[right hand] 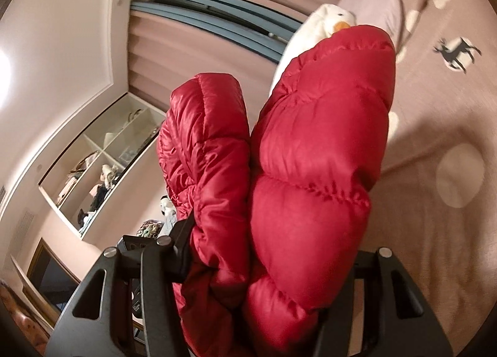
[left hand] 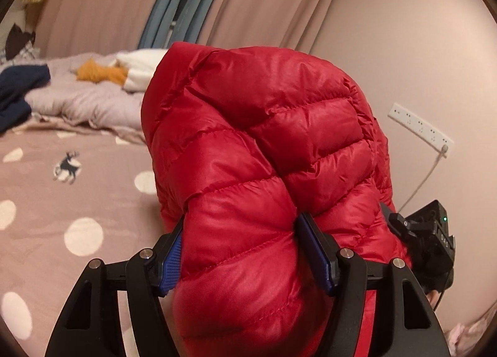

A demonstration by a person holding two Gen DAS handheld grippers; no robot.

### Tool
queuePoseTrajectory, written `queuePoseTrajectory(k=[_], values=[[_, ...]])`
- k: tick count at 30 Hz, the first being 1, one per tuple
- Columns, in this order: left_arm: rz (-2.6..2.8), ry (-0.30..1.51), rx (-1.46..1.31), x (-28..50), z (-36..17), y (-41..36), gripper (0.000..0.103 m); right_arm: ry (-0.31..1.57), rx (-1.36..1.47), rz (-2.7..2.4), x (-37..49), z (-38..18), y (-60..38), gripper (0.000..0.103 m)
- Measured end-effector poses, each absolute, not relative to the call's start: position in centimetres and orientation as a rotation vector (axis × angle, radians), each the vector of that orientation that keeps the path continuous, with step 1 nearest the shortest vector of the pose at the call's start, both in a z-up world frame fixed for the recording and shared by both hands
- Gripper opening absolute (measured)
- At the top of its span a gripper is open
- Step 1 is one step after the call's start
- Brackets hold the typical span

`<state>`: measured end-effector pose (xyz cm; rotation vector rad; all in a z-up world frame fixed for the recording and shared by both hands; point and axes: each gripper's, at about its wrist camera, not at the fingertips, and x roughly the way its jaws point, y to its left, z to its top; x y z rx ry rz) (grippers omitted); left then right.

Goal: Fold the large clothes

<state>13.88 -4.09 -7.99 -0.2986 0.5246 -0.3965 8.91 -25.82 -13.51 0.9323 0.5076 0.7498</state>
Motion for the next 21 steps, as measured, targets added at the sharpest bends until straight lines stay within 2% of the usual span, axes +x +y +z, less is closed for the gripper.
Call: queuePoseTrajectory(k=[21], values=[[-0.283, 0.380, -0.277, 10.0, -4.6, 1.2, 0.067, 0.461, 0.848, 0.917, 8.6, -10.7, -19.3, 0.053]])
